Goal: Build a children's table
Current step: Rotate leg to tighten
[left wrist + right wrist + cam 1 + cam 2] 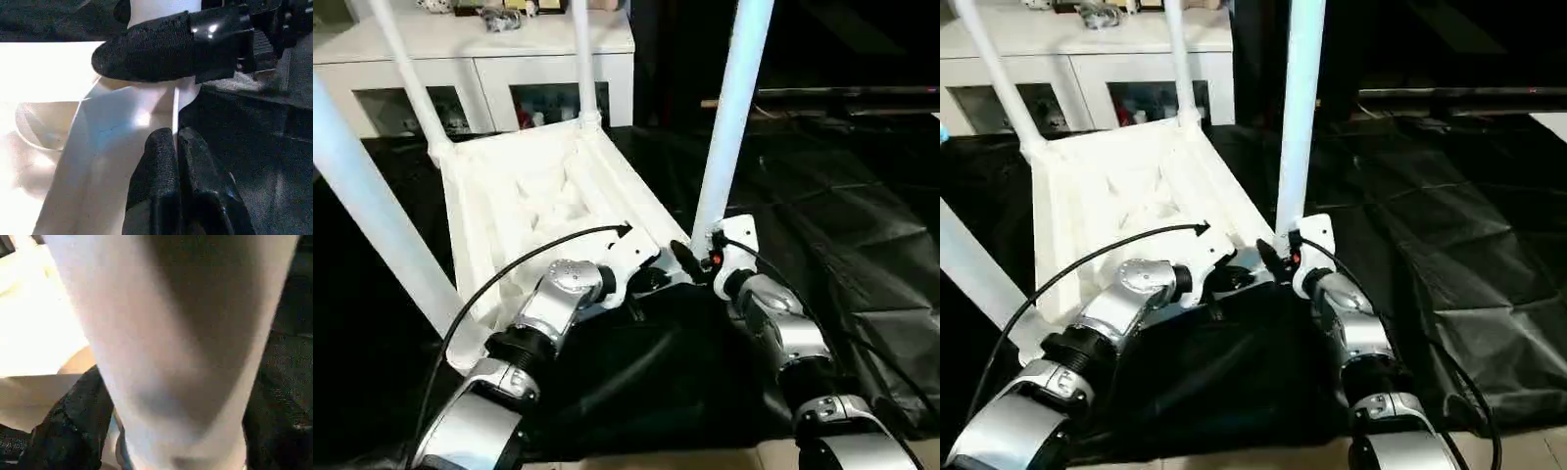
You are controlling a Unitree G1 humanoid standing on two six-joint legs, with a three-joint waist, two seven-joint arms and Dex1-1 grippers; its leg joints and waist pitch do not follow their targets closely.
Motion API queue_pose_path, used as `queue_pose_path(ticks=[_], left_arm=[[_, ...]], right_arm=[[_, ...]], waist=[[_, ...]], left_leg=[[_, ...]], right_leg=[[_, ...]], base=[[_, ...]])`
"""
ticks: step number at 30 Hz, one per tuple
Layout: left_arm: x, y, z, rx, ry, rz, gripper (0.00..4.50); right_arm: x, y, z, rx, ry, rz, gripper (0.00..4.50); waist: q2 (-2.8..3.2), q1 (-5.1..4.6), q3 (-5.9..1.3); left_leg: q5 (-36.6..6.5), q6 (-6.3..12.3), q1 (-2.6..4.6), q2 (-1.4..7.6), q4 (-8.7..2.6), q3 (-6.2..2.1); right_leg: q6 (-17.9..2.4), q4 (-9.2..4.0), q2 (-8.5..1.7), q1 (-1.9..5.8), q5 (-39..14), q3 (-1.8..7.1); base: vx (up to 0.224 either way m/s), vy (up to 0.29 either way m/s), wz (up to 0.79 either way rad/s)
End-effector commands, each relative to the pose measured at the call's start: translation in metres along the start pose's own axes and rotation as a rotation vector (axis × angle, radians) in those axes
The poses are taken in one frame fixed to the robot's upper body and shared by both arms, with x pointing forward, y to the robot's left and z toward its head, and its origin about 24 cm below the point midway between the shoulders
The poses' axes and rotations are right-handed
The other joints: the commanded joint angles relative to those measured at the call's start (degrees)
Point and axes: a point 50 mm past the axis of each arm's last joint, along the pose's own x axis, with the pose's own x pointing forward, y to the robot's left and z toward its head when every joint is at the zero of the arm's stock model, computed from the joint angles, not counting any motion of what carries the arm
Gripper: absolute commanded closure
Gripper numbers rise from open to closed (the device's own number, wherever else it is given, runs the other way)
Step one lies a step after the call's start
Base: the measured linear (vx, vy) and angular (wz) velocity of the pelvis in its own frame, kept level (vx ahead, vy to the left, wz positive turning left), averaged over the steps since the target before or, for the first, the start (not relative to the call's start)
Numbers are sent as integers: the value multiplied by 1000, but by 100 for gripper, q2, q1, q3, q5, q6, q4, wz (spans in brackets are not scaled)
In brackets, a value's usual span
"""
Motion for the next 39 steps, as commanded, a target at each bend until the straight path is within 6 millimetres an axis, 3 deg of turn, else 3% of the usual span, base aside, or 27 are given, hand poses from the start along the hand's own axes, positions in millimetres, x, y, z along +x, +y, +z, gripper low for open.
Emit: queue_pose_path(ticks=[1, 6, 7, 10, 15, 17, 19, 22, 25, 27, 31, 34, 39], left_arm=[[12, -8, 11, -50, -93, 29, 450], [1, -7, 5, -19, -99, -59, 450], [-5, -8, 2, -2, -100, -123, 450], [-8, -8, 0, 9, -98, -153, 450], [-24, -8, -7, 30, -76, -282, 450], [-31, -8, -9, 34, -61, -338, 450], [-36, -8, -13, 33, -40, -373, 450], [-41, -8, -16, 33, -24, -399, 450], [-43, -8, -17, 32, -22, -399, 450], [-44, -7, -17, 30, -24, -394, 450], [-42, -7, -17, 30, -28, -376, 450], [-37, -5, -14, 20, -33, -304, 450], [-22, -2, -8, -16, -51, -134, 450]], right_arm=[[8, 44, -22, 40, 75, 219, 65], [-1, 35, -12, -8, 49, 352, 51], [-9, 32, -11, -48, 67, 447, 51], [-13, 29, -10, -65, 79, 488, 51], [-30, 16, -9, -126, 141, 626, 51], [-36, 11, -7, -143, 160, 663, 84], [-39, 8, -7, -150, 168, 682, 89], [-41, 7, -6, -148, 171, 698, 127], [-42, 8, -6, -140, 172, 710, 136], [-44, 11, -7, -122, 175, 728, 172], [-44, 14, -11, -111, 177, 715, 180], [-38, 15, -17, -104, 172, 617, 185], [-24, 16, -27, -39, 136, 330, 186]], waist=[[-141, 11, -244], [-145, 37, -244], [-150, 52, -256], [-145, 59, -267], [-133, 81, -251], [-130, 101, -246], [-109, 103, -251], [-109, 128, -258], [-112, 128, -266], [-118, 140, -264], [-118, 147, -269], [-124, 131, -255], [-139, 32, -204]], left_leg=[[-1634, 340, 64, 250, -368, -145], [-1638, 407, 51, 265, -369, -152], [-1546, 462, 43, 273, -360, -153], [-1377, 539, 35, 266, -339, -137], [-1426, 514, 46, 291, -345, -124], [-1489, 473, 49, 303, -359, -129], [-1528, 424, 58, 322, -366, -124], [-1447, 391, 78, 326, -364, -119], [-1328, 414, 59, 313, -353, -115], [-1271, 457, 57, 309, -341, -108], [-1215, 464, 58, 311, -337, -112], [-1326, 399, 61, 303, -352, -118], [-1888, 82, 93, 291, -408, -163]], right_leg=[[-1057, -566, -313, 112, -1680, 187], [-1002, -575, -319, 129, -1767, 189], [-1053, -554, -320, 147, -1581, 183], [-1185, -515, -309, 155, -1235, 175], [-1240, -519, -301, 148, -1374, 161], [-1233, -521, -305, 151, -1485, 155], [-1272, -502, -305, 123, -1448, 165], [-1368, -472, -297, 120, -1125, 169], [-1418, -445, -299, 144, -877, 166], [-1434, -441, -307, 151, -800, 167], [-1427, -434, -304, 151, -791, 161], [-1388, -456, -309, 146, -977, 165], [-1015, -588, -347, 87, -2237, 185]], base=[[0, 0, 0], [0, 0, 0], [0, 0, 0], [0, 0, 0], [0, 0, 0], [0, 0, 0], [0, 0, 0], [0, 0, 0], [0, 0, 0], [0, 0, 0], [0, 0, 0], [0, 0, 0], [0, 0, 0]])
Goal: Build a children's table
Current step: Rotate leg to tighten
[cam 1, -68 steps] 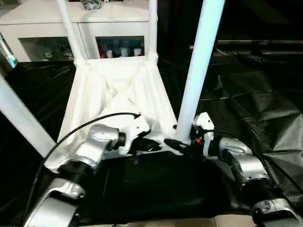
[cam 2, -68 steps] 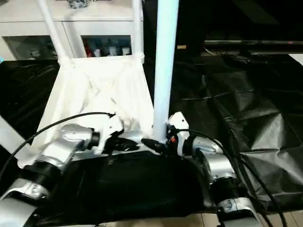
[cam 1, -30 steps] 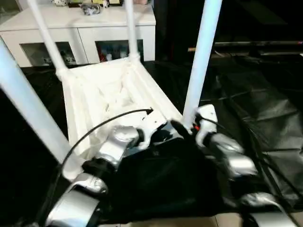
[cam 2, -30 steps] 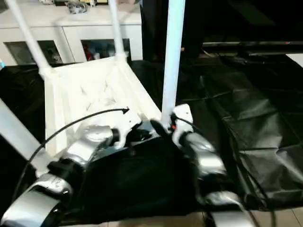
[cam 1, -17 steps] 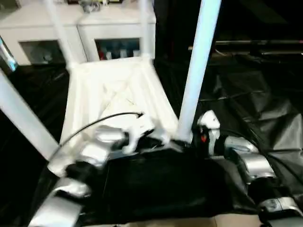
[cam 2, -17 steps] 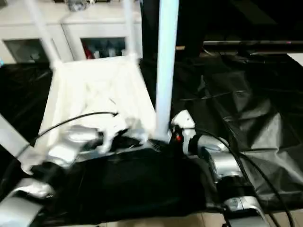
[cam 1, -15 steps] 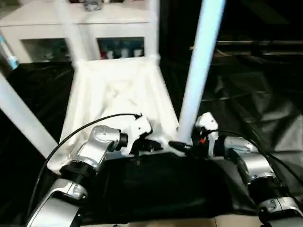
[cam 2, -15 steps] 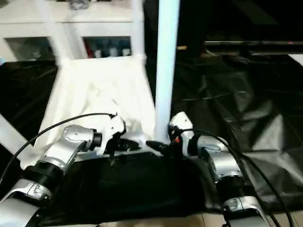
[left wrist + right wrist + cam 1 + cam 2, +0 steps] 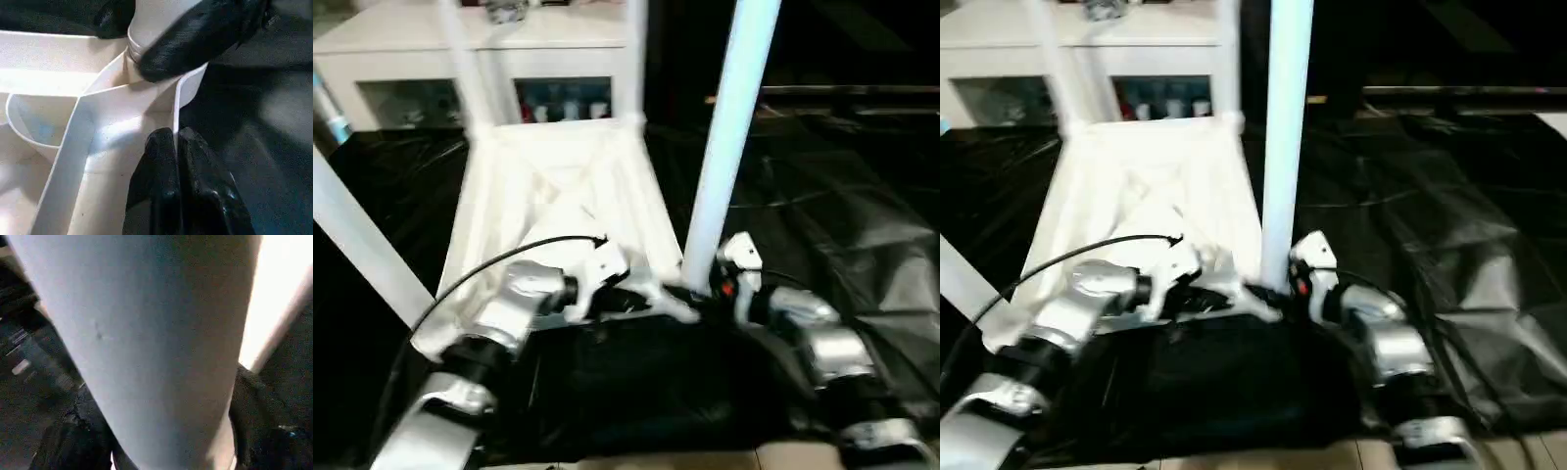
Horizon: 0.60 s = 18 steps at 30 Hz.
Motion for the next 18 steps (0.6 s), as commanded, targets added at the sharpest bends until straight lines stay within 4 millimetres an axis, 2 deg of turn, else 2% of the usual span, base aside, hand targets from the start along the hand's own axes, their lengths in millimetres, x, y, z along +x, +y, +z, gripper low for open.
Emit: queue_pose_path(ticks=[1, 4, 8, 9, 10, 12, 14, 17, 18], left_arm=[[16, -2, 6, -64, -57, 87, 450], [27, -3, 10, -89, -56, 170, 450], [39, -11, 17, -98, -76, 180, 450], [41, -15, 17, -89, -77, 161, 450], [41, -15, 17, -89, -78, 161, 450], [40, -18, 17, -74, -86, 133, 450], [39, -19, 16, -65, -90, 118, 450], [35, -21, 14, -50, -98, 76, 450], [29, -25, 12, -22, -108, -1, 450]], right_arm=[[13, 13, -23, 54, 79, -72, 186], [22, 15, -26, 88, 72, -192, 186], [36, 31, -25, 74, 59, -143, 186], [40, 35, -24, 74, 49, -121, 186], [40, 35, -24, 75, 48, -119, 151], [42, 38, -19, 129, 1, -80, 116], [41, 37, -17, 133, -7, -64, 113], [38, 36, -15, 94, -7, -25, 80], [28, 32, -13, 39, 3, 37, 80]], waist=[[-112, -24, -220], [-109, -56, -221], [-118, -63, -239], [-119, -59, -250], [-117, -58, -253], [-116, -51, -255], [-118, -50, -254], [-108, -60, -260], [-104, -58, -261]], left_leg=[[-1955, 33, 122, 269, -414, -167], [-2031, -1, 125, 263, -419, -173], [-1922, 116, 104, 247, -403, -164], [-1795, 194, 68, 246, -397, -164], [-1740, 218, 63, 242, -394, -160], [-1647, 307, 66, 239, -389, -151], [-1653, 342, 61, 238, -384, -149], [-1635, 345, 47, 244, -391, -158], [-1610, 369, 52, 244, -384, -154]], right_leg=[[-961, -594, -343, 82, -2318, 212], [-895, -612, -344, 68, -2404, 219], [-906, -606, -324, 81, -2137, 224], [-950, -582, -327, 110, -1896, 225], [-959, -575, -321, 117, -1804, 223], [-1028, -557, -311, 125, -1573, 217], [-1038, -562, -319, 131, -1593, 217], [-1026, -553, -316, 144, -1625, 212], [-1033, -557, -310, 144, -1549, 212]], base=[[0, 0, 0], [0, 0, 0], [0, 0, 0], [0, 0, 0], [0, 0, 0], [0, 0, 0], [0, 0, 0], [0, 0, 0], [0, 0, 0]])
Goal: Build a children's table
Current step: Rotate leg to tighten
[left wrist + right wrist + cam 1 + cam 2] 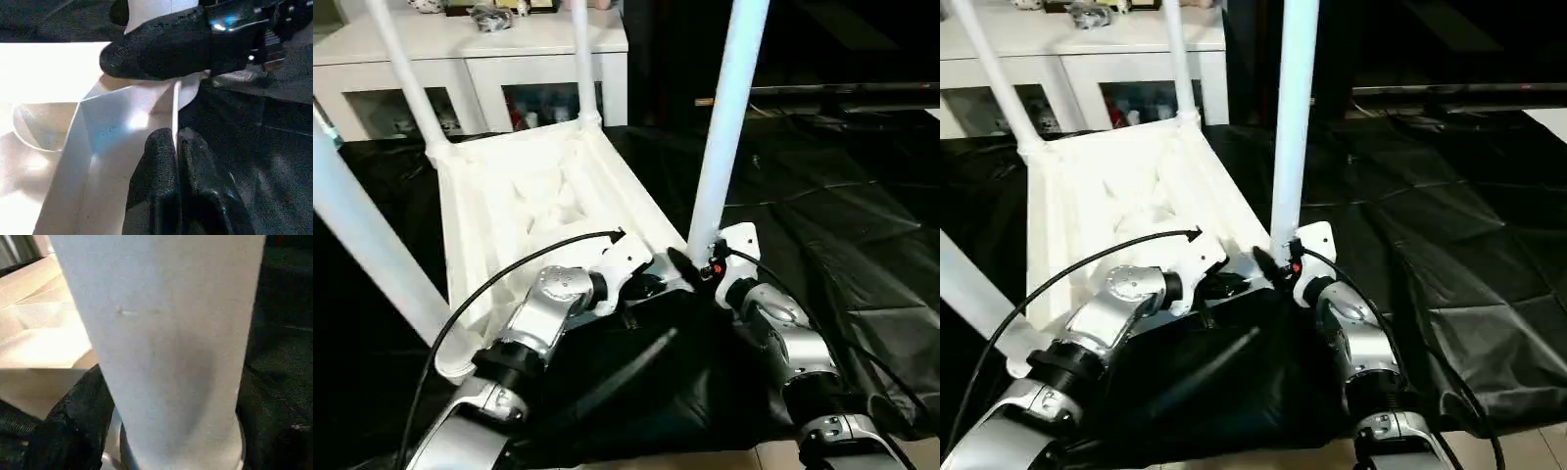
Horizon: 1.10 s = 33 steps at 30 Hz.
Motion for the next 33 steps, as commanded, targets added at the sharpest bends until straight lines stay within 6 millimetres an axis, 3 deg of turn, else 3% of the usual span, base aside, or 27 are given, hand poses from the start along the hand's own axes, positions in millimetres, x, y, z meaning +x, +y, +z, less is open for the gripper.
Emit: queue_pose_path(ticks=[1, 4, 6, 10, 14, 15, 21, 24, 26, 32, 33], left_arm=[[7, -20, 4, -4, -95, -147, 450], [1, -19, 3, 11, -88, -192, 450], [-7, -17, 0, 34, -70, -240, 450], [-20, -11, -4, 67, -35, -280, 450], [-30, -11, -6, 76, -20, -340, 450], [-35, -13, -8, 78, -13, -378, 450], [-39, -19, -10, 98, -18, -381, 450], [-38, -17, -6, 53, -51, -313, 450], [-38, -15, -3, 39, -67, -272, 406], [-41, -16, 1, 13, -102, -199, 356], [-47, -17, 3, 21, -129, -166, 351]], right_arm=[[3, 32, -15, -7, 80, 258, 80], [-8, 26, -12, -39, 89, 343, 80], [-27, 16, -11, -92, 125, 434, 80], [-60, -8, -6, -146, 189, 490, 80], [-83, -29, 1, -156, 221, 477, 80], [-98, -41, 8, -160, 225, 454, 80], [-128, -69, 32, -128, 131, 298, 80], [-129, -71, 36, -120, 83, 221, 80], [-128, -70, 35, -117, 71, 186, 70], [-116, -70, 28, -94, 38, -2, 70], [-109, -66, 24, -58, -4, -82, 70]], waist=[[-139, 41, -236], [-121, 38, -251], [-125, 91, -255], [-97, 198, -255], [-90, 240, -249], [-91, 259, -247], [-107, 298, -258], [-89, 297, -258], [-88, 293, -260], [-103, 195, -260], [-153, 162, -246]], left_leg=[[-1582, 394, 38, 263, -355, -149], [-1336, 529, 36, 251, -326, -131], [-1246, 641, 33, 266, -303, -124], [-1204, 661, 53, 302, -301, -107], [-1381, 524, 66, 320, -324, -119], [-1419, 482, 76, 327, -322, -119], [-1088, 649, 59, 306, -260, -92], [-1105, 604, 78, 304, -258, -94], [-1065, 581, 70, 307, -261, -99], [-1077, 511, 63, 281, -266, -108], [-1106, 496, 37, 283, -281, -109]], right_leg=[[-1064, -544, -310, 154, -1463, 194], [-1210, -503, -296, 171, -1016, 185], [-1224, -490, -291, 197, -869, 181], [-1285, -462, -272, 174, -785, 164], [-1343, -469, -288, 172, -933, 160], [-1362, -466, -285, 182, -869, 171], [-1467, -426, -301, 194, -493, 162], [-1444, -438, -292, 187, -640, 153], [-1433, -430, -291, 190, -634, 156], [-1436, -441, -273, 179, -682, 146], [-1397, -430, -290, 182, -758, 156]], base=[[0, 0, 0], [0, 0, 0], [0, 0, 0], [0, 0, 0], [0, 0, 0], [0, 0, 0], [0, 0, 0], [0, 0, 0], [0, 0, 0], [0, 0, 0], [0, 0, 0]])
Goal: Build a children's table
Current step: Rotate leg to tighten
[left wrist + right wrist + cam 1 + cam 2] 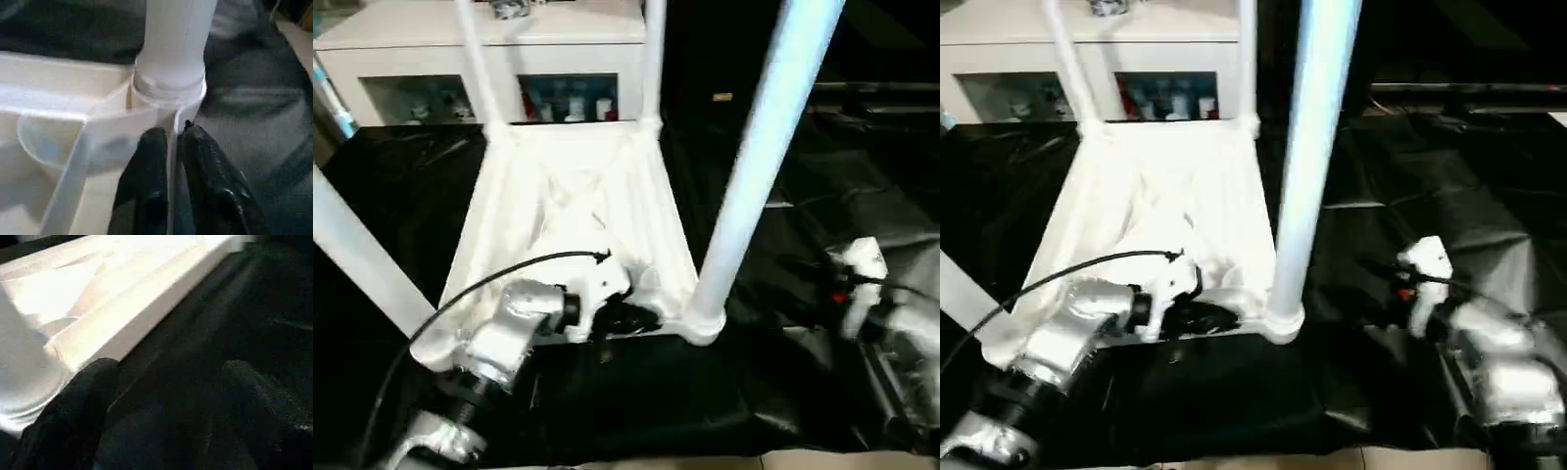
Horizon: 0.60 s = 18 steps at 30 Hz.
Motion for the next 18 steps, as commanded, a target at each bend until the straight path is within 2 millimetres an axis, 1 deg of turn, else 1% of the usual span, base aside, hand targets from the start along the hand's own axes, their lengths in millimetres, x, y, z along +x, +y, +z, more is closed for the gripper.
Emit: queue_pose_path(ticks=[1, 2, 3, 4, 5, 6, 7, 8, 9, 10, 11, 12, 13, 14, 15, 16, 17, 18], left_arm=[[-10, 1, 6, 4, -41, 57, 351], [-17, 1, 12, -6, -85, 108, 338], [-18, 1, 13, -8, -93, 117, 329], [-26, 3, 17, -16, -132, 192, 320], [-27, 3, 17, -18, -137, 204, 313], [-34, 6, 17, -31, -168, 299, 305], [-43, 14, 19, -38, -232, 486, 301], [-50, 20, 19, -50, -280, 634, 301], [-57, 24, 15, -89, -304, 788, 285], [-61, 19, 5, -132, -270, 919, 267], [-61, 19, 5, -132, -270, 919, 267], [-62, 13, 0, -141, -237, 956, 261], [-62, 6, -6, -178, -225, 983, 253], [-62, -1, -10, -228, -241, 1004, 241], [-65, -11, -14, -251, -299, 1067, 241], [-66, -13, -14, -245, -318, 1083, 241], [-65, -16, -15, -245, -319, 1091, 241], [-63, -18, -17, -250, -307, 1085, 241]], right_arm=[[1, 0, 3, 3, -28, -105, 70], [3, 2, 0, 20, -41, -165, 70], [4, 3, -1, 23, -43, -176, 70], [4, 6, -2, 29, -55, -222, 70], [4, 6, -2, 30, -57, -228, 70], [4, 8, -3, 48, -69, -268, 52], [4, 12, -1, 79, -103, -308, 41], [4, 14, 0, 104, -130, -339, 41], [5, 18, 0, 116, -148, -353, 34], [5, 26, -2, 120, -157, -357, 22], [5, 26, -2, 120, -157, -357, 22], [6, 30, -4, 121, -158, -359, 10], [7, 34, -5, 124, -167, -373, 3], [7, 35, -6, 118, -165, -400, 0], [9, 38, -9, 112, -142, -428, 0], [10, 39, -9, 110, -136, -426, 0], [10, 40, -9, 102, -136, -416, 0], [10, 42, -8, 91, -140, -404, 0]], waist=[[-131, -3, -289], [-114, -7, -297], [-102, -38, -292], [-87, -42, -287], [-91, -46, -280], [-70, -49, -276], [-77, -57, -273], [-98, -70, -266], [-122, -59, -284], [-199, -62, -275], [-162, -48, -284], [-197, -54, -276], [-174, -48, -278], [-164, -60, -275], [-223, -80, -277], [-198, -79, -256], [-206, -86, -251], [-205, -66, -244]], left_leg=[[-1126, 444, 90, 250, -333, -126], [-1138, 423, 103, 254, -327, -127], [-1121, 379, 99, 254, -334, -123], [-1162, 349, 117, 257, -336, -118], [-1181, 341, 108, 257, -342, -119], [-1250, 301, 114, 256, -345, -116], [-1277, 290, 113, 254, -350, -120], [-1306, 282, 111, 263, -352, -111], [-1347, 267, 89, 257, -336, -127], [-1328, 306, 76, 250, -335, -127], [-1294, 310, 80, 266, -346, -141], [-1250, 329, 74, 257, -345, -133], [-1239, 326, 78, 265, -352, -145], [-1226, 317, 74, 277, -359, -138], [-1227, 296, 59, 266, -353, -141], [-1363, 261, 71, 262, -362, -136], [-1467, 231, 81, 260, -364, -128], [-1601, 173, 101, 270, -375, -140]], right_leg=[[-1359, -460, -288, 191, -892, 175], [-1331, -455, -288, 187, -939, 179], [-1309, -454, -267, 175, -914, 181], [-1287, -456, -252, 162, -919, 186], [-1260, -464, -250, 167, -936, 189], [-1210, -472, -246, 161, -987, 195], [-1189, -476, -243, 163, -1004, 192], [-1181, -486, -232, 163, -987, 198], [-1083, -480, -249, 187, -990, 188], [-984, -502, -248, 188, -1054, 186], [-954, -489, -257, 190, -1048, 188], [-838, -507, -229, 169, -1092, 191], [-826, -494, -241, 172, -1078, 193], [-832, -491, -241, 166, -1033, 198], [-845, -494, -235, 164, -1027, 190], [-809, -536, -226, 134, -1187, 195], [-780, -550, -219, 122, -1269, 203], [-705, -566, -214, 105, -1384, 208]], base=[[0, 0, 0], [0, 0, 0], [0, 0, 0], [0, 0, 0], [0, 0, 0], [0, 0, 0], [0, 0, 0], [0, 0, 0], [0, 0, 0], [0, 0, 0], [0, 0, 0], [0, 0, 0], [0, 0, 0], [0, 0, 0], [0, 0, 0], [0, 0, 0], [0, 0, 0], [0, 0, 0]])
